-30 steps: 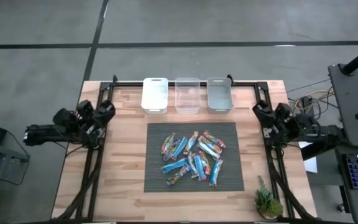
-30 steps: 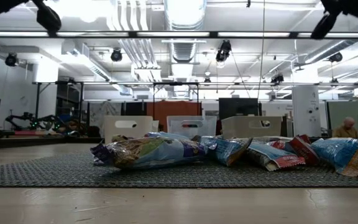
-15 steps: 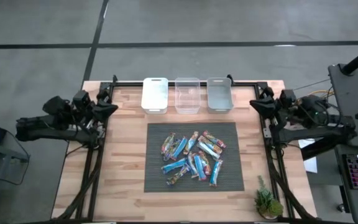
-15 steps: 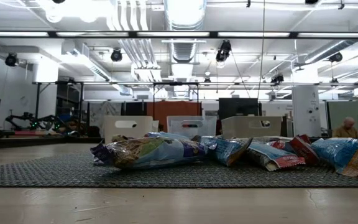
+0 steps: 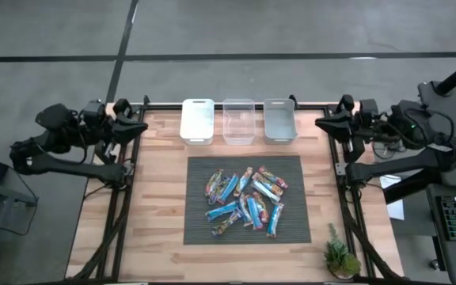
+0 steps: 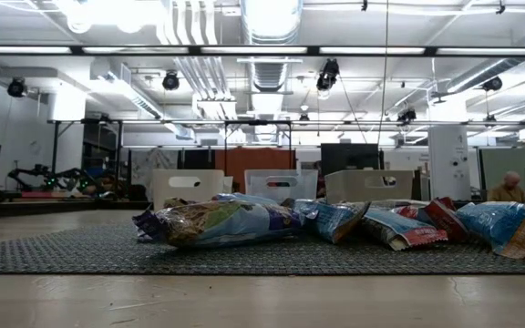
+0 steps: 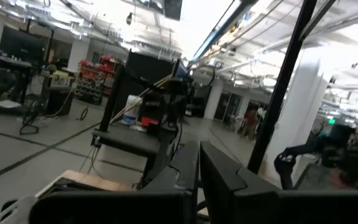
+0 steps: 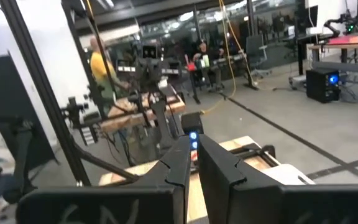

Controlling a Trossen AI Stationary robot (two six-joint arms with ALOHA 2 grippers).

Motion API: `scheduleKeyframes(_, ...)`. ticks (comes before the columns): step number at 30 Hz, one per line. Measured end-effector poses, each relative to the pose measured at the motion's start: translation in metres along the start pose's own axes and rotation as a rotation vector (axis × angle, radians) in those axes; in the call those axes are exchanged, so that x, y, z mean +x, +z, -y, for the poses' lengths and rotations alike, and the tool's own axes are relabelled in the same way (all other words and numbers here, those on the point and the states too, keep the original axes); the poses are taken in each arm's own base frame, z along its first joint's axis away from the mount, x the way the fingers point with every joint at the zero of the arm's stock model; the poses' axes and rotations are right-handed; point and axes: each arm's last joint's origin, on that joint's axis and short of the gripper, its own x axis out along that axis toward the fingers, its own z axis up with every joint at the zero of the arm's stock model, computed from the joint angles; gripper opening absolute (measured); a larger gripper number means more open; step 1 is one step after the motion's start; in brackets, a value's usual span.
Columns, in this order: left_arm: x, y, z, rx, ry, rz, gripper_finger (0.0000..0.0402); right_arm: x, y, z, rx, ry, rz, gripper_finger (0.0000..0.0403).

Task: Pick and place Granola Bars by type
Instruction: Put the red granola bar into the white bin

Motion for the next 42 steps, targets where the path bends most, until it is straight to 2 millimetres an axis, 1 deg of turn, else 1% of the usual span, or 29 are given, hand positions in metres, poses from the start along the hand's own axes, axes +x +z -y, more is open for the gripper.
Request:
scheduleKeyframes(3,0.007,0.004,0.001,0.007,0.013,-0.045,0.0,0.003,0.009,-0.003,-0.024,-0.008,-0.032,0.0022)
scheduleKeyframes(6,0.014,0.007,0.002,0.01,0.028,-0.094,0.0,0.005,0.013,-0.004,-0.032,-0.016,-0.068,0.0022)
scheduleKeyframes(11,0.026,0.012,0.004,0.019,0.047,-0.159,0.0,0.012,0.012,-0.004,-0.065,-0.03,-0.133,0.0022)
scheduleKeyframes(20,0.039,0.018,0.006,0.07,0.063,-0.238,0.0,0.018,0.008,-0.004,-0.083,-0.034,-0.16,0.0022)
scheduleKeyframes(35,0.053,0.011,0.004,0.049,0.073,-0.274,0.0,0.025,0.005,-0.004,-0.088,-0.04,-0.18,0.0022)
scheduleKeyframes(42,0.058,0.006,0.004,0.053,0.027,-0.31,0.0,0.03,0.002,-0.005,-0.09,-0.026,-0.2,0.0022)
